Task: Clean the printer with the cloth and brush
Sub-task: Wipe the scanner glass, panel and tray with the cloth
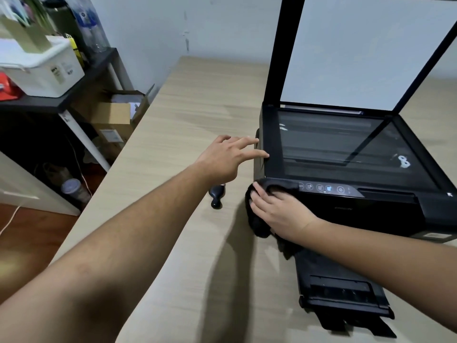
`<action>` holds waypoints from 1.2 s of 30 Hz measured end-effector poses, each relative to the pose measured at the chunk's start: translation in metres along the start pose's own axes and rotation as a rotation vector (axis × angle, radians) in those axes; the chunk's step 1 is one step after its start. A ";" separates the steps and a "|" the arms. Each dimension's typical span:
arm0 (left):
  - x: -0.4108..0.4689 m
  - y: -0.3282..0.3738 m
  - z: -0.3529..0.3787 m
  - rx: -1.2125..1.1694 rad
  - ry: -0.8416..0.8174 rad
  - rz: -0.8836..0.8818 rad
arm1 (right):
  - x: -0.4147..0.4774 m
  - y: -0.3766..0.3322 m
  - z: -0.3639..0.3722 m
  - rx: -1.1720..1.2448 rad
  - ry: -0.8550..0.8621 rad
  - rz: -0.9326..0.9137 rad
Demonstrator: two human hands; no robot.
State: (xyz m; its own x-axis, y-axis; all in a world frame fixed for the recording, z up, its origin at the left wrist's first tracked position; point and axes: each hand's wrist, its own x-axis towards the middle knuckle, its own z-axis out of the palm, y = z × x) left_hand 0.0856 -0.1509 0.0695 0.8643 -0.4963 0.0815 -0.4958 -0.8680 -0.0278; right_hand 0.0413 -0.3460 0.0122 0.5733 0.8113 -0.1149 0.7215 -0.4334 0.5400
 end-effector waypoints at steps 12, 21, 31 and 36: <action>-0.001 -0.005 0.003 -0.078 -0.003 -0.003 | -0.020 0.004 0.017 0.417 -0.004 -0.016; -0.001 0.001 0.010 -0.135 0.064 -0.055 | -0.012 0.026 -0.012 0.155 0.158 -0.010; -0.004 0.016 0.005 -0.216 0.050 -0.158 | -0.022 0.024 -0.031 0.290 0.158 0.186; -0.004 0.021 0.007 -0.251 0.042 -0.190 | 0.000 0.020 -0.033 0.257 0.162 0.166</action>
State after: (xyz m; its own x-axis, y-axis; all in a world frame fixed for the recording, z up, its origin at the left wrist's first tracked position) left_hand 0.0723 -0.1670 0.0617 0.9418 -0.3202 0.1027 -0.3358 -0.9114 0.2379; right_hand 0.0429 -0.3421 0.0504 0.6369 0.7642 0.1019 0.7097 -0.6328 0.3097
